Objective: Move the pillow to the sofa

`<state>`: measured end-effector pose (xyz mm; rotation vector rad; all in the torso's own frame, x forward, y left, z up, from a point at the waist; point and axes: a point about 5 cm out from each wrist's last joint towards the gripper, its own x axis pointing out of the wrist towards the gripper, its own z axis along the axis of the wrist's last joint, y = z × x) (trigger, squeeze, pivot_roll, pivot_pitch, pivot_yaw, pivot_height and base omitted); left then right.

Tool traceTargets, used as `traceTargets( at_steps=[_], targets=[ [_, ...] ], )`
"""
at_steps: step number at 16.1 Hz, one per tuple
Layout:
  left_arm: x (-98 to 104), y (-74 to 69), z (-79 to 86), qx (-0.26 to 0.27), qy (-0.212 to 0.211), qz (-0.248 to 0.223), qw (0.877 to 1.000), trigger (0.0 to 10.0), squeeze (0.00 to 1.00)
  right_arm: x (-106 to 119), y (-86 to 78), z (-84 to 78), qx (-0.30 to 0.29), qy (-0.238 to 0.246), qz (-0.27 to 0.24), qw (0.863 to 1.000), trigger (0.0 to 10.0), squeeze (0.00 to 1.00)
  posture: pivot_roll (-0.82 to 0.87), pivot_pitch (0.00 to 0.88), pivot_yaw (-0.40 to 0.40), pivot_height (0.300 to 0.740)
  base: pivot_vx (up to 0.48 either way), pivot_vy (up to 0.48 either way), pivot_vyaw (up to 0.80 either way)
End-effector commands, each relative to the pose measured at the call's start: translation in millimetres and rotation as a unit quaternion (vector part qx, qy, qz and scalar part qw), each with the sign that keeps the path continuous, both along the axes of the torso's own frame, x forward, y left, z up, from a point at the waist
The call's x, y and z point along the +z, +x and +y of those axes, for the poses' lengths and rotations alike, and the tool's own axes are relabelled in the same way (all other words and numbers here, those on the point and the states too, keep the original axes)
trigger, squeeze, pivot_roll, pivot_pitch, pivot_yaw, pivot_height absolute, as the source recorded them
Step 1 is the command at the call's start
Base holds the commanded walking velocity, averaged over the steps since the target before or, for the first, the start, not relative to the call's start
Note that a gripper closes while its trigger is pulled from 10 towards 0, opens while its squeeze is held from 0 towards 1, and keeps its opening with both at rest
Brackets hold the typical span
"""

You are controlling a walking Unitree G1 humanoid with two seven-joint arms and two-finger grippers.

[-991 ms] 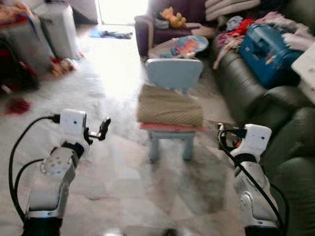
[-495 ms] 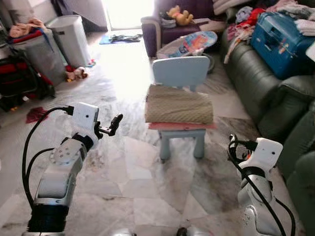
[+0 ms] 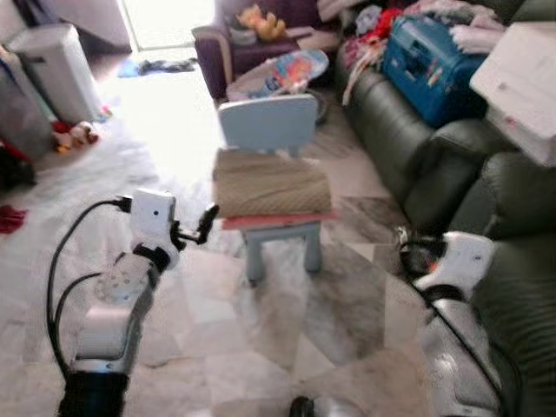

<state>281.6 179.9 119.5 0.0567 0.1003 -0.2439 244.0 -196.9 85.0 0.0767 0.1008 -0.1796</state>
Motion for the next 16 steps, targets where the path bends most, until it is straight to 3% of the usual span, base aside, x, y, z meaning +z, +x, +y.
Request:
traceTargets(
  at_steps=[1, 4, 6, 10, 13, 16],
  targets=[
    [4, 0.3, 1.6, 0.008, -0.003, -0.007, 1.000, 10.0, 0.00, 3, 1.0, 4.8, 0.021, 0.009, -0.002, 1.000, 10.0, 0.00, -0.05, 0.000, 0.002, 0.740, 0.000, -0.472, 0.00],
    [3, 1.5, 3.7, 0.023, -0.002, -0.010, 1.000, 10.0, 0.00, 1, -1.5, 23.9, 0.100, 0.044, 0.014, 0.994, 10.0, 0.00, -0.05, 0.000, -0.006, 0.740, 0.000, -0.475, 0.00],
    [3, 1.6, 4.1, 0.031, -0.001, -0.012, 0.999, 10.0, 0.00, 0, -1.9, 26.5, 0.115, 0.047, 0.018, 0.992, 10.0, 0.00, -0.04, 0.000, -0.010, 0.740, 0.000, -0.472, 0.00],
    [0, -3.2, 11.6, 0.132, 0.041, -0.024, 0.990, 10.0, 0.00, 0, -2.2, 27.8, 0.143, 0.057, 0.019, 0.988, 10.0, 0.00, -0.03, 0.000, -0.019, 0.740, 0.000, 0.000, 0.00],
    [-6, -12.5, 16.7, 0.147, 0.043, -0.014, 0.988, 10.0, 0.00, 1, -2.6, 29.8, 0.151, 0.057, 0.013, 0.987, 10.0, 0.00, -0.03, 0.000, -0.023, 0.740, 0.000, 0.000, 0.00],
    [-8, -15.6, 15.9, 0.141, 0.043, -0.009, 0.989, 10.0, 0.00, 2, -3.8, 31.8, 0.158, 0.057, 0.015, 0.986, 10.0, 0.00, -0.02, 0.000, -0.028, 0.740, 0.000, 0.000, 0.69]
  ],
)
